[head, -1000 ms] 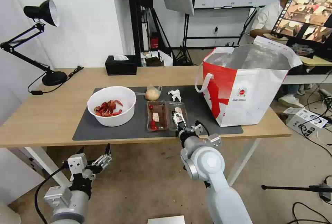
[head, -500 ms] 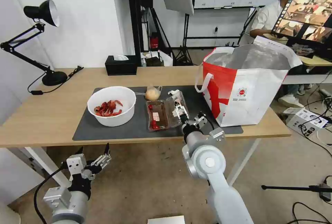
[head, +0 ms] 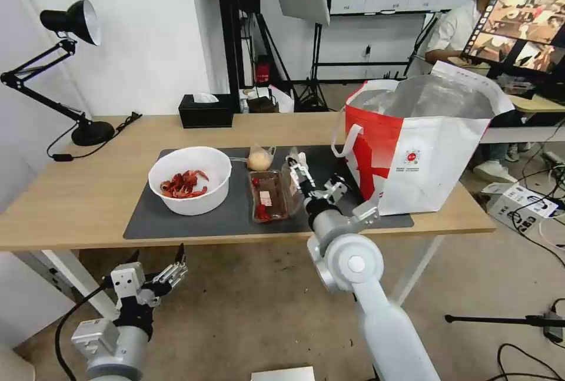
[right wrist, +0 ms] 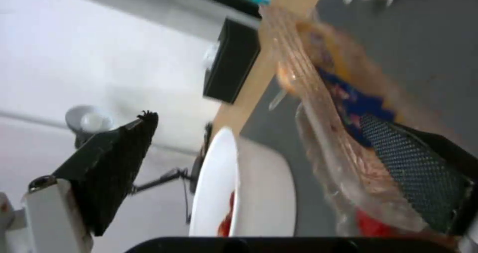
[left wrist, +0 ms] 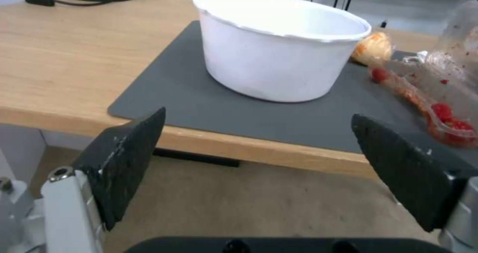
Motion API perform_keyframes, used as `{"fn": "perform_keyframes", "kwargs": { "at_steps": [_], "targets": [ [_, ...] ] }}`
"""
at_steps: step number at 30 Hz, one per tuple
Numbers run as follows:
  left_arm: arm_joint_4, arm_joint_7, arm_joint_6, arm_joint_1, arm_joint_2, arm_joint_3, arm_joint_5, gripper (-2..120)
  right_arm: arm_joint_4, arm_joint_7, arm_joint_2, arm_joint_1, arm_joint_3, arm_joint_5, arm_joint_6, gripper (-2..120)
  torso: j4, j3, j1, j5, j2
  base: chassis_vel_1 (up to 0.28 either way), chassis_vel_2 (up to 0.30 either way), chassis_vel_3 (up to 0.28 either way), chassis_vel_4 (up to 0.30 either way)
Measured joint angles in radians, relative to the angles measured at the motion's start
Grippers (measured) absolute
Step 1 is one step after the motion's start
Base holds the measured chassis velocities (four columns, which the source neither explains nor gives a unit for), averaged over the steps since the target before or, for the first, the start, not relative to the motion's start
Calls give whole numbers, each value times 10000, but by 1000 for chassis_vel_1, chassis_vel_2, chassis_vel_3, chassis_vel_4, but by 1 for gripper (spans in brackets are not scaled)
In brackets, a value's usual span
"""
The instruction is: Pick up the trash from the table and place it into the takeout bag.
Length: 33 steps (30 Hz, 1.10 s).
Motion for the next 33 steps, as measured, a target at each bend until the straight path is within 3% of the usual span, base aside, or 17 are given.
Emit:
{"fn": "perform_keyframes", "kwargs": {
  "at_steps": [4, 11, 22, 29, 33],
  "targets": [
    [-30, 0, -5, 56, 6, -64, -5, 100, -500, 484, 281, 505, -312, 481, -560, 100, 1, 0, 0, 0, -1, 0, 0, 0, 0],
    [7, -10, 2, 84, -25, -139, -59, 100, -1541, 1027, 397, 1262, -917, 849, -749, 100, 4, 1, 0, 0, -1, 0, 0, 0, 0],
    [71, -22, 40, 89, -9, -197, -129, 100, -1645, 1080, 76, 1436, -1007, 1132, -700, 100, 0, 0, 0, 0, 0, 0, 0, 0, 0],
    [75, -26, 29, 100, -59, -193, -116, 100, -1674, 346, -308, 2081, -1126, 770, -792, 100, 0, 0, 0, 3, 0, 0, 0, 0, 0],
    [32, -41, 6, 89, -34, -236, -124, 100, -2027, -711, -1186, 3011, -1494, -378, -1334, 95, 1, 0, 0, 4, -1, 0, 0, 0, 0]
  ]
}}
